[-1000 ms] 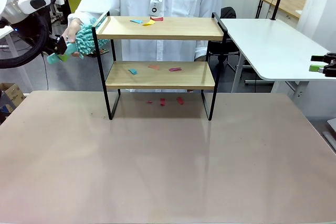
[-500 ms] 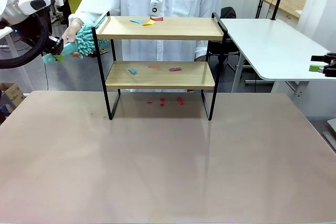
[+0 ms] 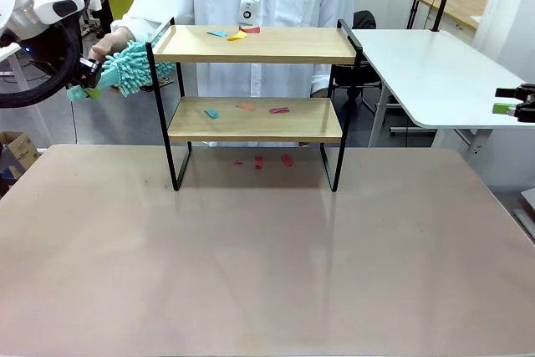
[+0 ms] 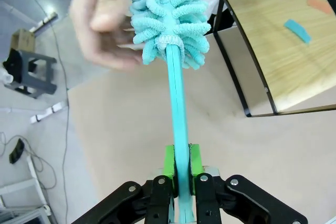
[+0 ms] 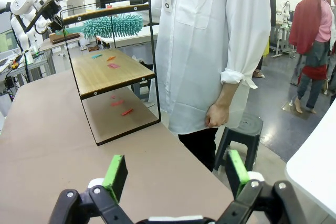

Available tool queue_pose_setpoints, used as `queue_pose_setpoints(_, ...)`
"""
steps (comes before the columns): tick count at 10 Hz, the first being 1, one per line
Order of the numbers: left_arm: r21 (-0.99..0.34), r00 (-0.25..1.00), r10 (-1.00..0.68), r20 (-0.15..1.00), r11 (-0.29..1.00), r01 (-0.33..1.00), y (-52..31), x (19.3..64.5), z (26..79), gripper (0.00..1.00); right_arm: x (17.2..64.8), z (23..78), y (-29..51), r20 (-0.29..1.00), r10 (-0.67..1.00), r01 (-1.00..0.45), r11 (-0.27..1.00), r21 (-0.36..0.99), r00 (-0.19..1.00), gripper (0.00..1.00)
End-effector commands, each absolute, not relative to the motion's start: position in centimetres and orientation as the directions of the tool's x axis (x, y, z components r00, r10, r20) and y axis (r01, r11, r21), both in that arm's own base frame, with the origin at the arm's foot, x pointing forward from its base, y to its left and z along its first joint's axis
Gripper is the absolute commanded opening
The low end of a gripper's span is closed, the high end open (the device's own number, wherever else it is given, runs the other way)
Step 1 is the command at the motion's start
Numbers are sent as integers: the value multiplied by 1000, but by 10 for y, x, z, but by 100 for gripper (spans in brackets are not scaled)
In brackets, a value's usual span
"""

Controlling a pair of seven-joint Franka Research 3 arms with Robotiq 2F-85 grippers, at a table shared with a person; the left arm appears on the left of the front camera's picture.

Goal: Clean the shelf.
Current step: Pick up the Duster handed by the human, then clean the specific section of the Shelf indicated by the human with the Duster.

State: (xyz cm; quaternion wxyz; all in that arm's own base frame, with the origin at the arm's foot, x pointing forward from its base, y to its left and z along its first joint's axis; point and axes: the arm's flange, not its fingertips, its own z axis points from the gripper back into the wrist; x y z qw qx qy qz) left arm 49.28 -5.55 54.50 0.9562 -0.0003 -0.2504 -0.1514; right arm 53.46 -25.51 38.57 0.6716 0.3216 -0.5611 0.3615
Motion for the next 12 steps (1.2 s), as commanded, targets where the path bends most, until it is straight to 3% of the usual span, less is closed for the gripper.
queue_pose_setpoints(1,63,819,-303,487,947,314,-54,493,547,0,536,387,-254,986,129,-846,534,22,107,100)
queue_pose_setpoints(8,63,819,-303,487,947,314,-54,493,547,0,536,387,-254,986,129,-846,534,22,107,100)
queue_pose_setpoints(9,74,827,-294,478,952,296,-58,493,545,13,536,387,-254,986,129,-846,534,22,107,100)
queue_pose_setpoints(12,178,853,-418,312,908,380,-20,461,579,13,536,387,-254,986,129,-846,534,22,107,100)
